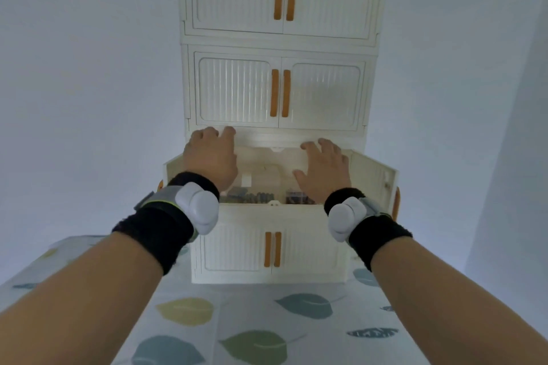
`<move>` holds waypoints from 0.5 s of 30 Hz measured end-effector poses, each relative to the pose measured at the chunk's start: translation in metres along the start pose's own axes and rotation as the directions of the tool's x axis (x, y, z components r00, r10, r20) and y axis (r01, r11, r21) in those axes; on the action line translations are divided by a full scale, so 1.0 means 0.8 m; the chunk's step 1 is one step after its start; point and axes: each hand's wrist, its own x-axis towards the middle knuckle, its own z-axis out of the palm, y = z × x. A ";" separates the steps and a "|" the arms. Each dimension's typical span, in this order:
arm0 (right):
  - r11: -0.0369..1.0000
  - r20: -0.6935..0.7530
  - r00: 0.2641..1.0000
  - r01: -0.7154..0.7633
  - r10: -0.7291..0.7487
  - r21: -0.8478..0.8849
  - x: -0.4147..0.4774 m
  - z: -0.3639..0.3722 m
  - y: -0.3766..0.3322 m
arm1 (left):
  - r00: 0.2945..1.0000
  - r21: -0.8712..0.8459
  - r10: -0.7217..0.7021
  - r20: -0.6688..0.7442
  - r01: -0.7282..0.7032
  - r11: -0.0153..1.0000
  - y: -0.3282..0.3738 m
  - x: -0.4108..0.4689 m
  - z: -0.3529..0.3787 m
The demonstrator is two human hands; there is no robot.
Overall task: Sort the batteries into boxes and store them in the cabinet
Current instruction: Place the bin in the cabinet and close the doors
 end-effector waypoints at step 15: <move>0.889 0.166 0.892 -0.442 0.421 0.120 -0.066 -0.083 0.070 | 0.916 -0.078 -0.303 0.262 0.333 0.940 -0.024 -0.062 -0.040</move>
